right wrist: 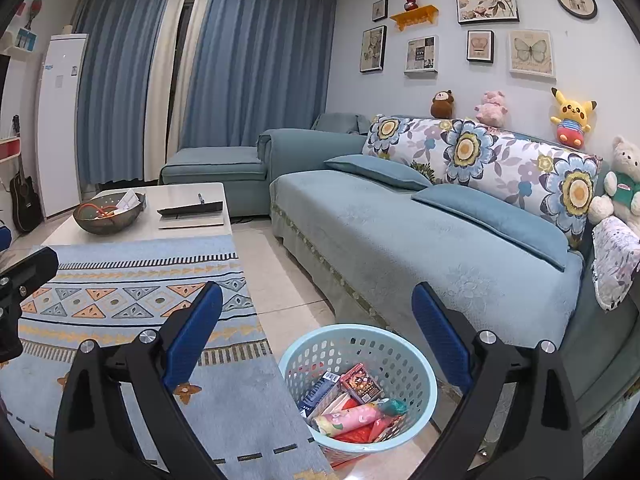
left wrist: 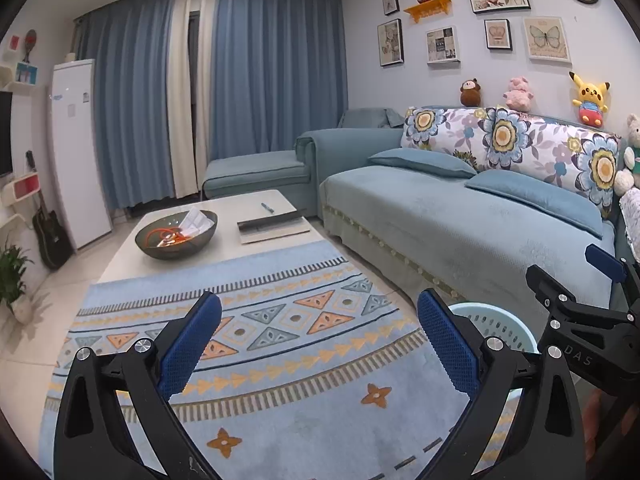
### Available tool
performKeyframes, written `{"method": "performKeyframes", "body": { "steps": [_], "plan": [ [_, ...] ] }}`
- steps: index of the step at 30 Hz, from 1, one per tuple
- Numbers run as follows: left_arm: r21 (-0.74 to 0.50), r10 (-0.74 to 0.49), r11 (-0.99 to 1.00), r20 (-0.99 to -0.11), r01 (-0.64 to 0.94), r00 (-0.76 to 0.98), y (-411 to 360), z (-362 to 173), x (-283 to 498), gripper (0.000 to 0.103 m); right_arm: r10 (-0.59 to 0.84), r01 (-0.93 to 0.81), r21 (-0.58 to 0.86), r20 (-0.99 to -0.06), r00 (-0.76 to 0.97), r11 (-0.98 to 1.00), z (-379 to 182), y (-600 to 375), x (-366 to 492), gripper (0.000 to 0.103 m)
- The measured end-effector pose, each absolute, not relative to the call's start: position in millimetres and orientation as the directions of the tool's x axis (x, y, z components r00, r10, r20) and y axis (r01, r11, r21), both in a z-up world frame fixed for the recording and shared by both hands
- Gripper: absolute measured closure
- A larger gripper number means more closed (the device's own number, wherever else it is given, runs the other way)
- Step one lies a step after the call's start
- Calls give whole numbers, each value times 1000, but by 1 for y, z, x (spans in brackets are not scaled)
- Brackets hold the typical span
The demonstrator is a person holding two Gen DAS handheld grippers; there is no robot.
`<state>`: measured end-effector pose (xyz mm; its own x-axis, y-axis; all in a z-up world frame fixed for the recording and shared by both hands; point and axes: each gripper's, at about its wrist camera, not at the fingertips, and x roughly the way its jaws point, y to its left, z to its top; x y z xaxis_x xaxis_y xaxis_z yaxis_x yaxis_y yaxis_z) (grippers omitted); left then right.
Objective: Collect trash
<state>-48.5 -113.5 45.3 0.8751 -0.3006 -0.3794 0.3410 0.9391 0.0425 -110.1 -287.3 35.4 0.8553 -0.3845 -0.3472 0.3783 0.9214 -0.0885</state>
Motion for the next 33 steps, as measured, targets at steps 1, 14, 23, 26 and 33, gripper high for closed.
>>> {"method": "performKeyframes", "body": {
  "steps": [1,14,23,26,33],
  "plan": [
    [43,-301,939,-379,342,875,-113,45,-49,8,-387,379,-92,-346,855,921,35,-287,-110,12],
    [43,-305,937,-385,347,871,-114,45,-48,8,-393,386,-92,-345,853,918,35,-288,-111,11],
    [52,-300,937,-385,346,873,-114,43,-46,8,-390,383,-91,-345,854,919,34,-287,-110,11],
    [54,-300,937,-385,345,873,-114,43,-45,8,-391,383,-94,-344,854,919,33,-285,-110,11],
    [62,-299,935,-385,348,873,-115,41,-45,8,-388,377,-102,-343,856,921,33,-282,-110,11]
  ]
}}
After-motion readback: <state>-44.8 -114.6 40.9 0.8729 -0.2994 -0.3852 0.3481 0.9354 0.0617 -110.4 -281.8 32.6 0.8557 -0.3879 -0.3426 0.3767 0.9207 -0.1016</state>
